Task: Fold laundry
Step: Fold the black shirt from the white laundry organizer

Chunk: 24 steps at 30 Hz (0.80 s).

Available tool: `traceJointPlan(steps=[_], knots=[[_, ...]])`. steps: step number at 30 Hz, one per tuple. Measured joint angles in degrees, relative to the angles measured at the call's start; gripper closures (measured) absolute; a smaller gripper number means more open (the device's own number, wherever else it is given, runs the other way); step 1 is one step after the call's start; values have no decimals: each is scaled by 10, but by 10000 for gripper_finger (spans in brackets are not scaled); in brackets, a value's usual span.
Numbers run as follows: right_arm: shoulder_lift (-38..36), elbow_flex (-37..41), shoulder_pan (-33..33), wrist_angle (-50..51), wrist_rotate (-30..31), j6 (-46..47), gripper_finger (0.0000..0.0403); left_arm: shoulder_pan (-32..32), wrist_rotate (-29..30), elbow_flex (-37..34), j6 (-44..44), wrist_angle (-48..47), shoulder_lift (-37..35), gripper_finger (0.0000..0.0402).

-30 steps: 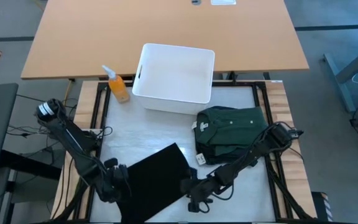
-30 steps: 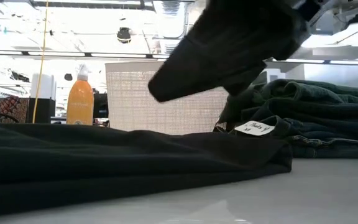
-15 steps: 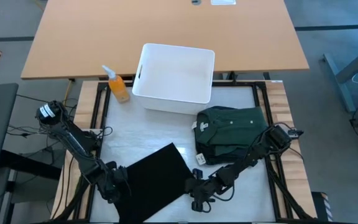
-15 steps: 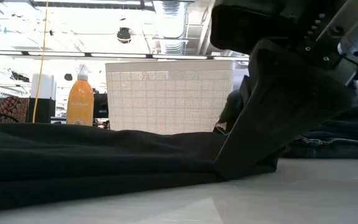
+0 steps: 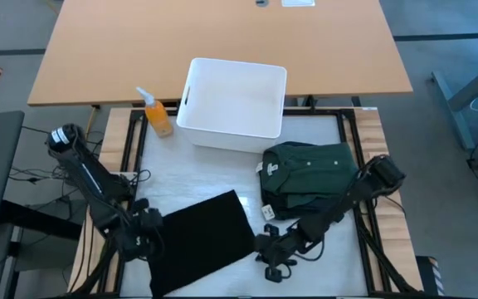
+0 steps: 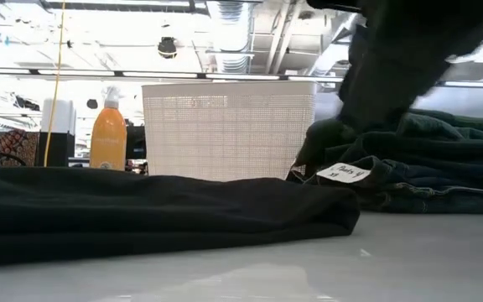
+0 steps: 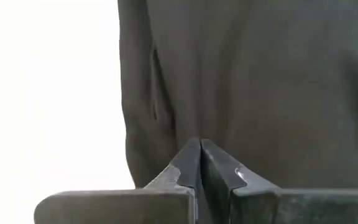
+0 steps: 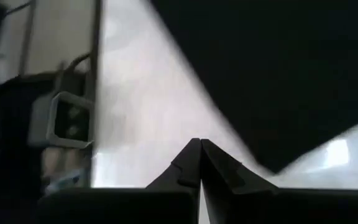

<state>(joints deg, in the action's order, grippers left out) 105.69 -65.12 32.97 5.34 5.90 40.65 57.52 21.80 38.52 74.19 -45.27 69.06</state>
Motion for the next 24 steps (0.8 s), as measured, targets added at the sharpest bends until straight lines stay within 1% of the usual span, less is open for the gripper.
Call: traceJointPlan(steps=[2,4,5,8,12,14,18,21,24], knots=[[-19,0,-2,16,28,4,365,3,36,0,-5,0,-11,401],[-35,1,-7,14,88,41,365,3,88,0,-14,6,-13,401],[-43,0,-14,15,106,60,364,3,118,-2,-22,19,-13,401],[-62,0,-43,37,93,82,356,2,189,-14,-72,86,-12,401],[-76,0,-78,96,85,106,319,-7,252,-35,-150,189,-3,392],[-80,0,-93,119,76,117,290,-20,262,-50,-189,254,6,379],[-79,0,-112,134,73,132,221,-51,254,-70,-249,360,35,340],[-79,2,-128,135,74,145,168,-76,223,-76,-274,410,58,312],[-79,20,-143,110,76,155,130,-92,197,-77,-287,426,79,290]])
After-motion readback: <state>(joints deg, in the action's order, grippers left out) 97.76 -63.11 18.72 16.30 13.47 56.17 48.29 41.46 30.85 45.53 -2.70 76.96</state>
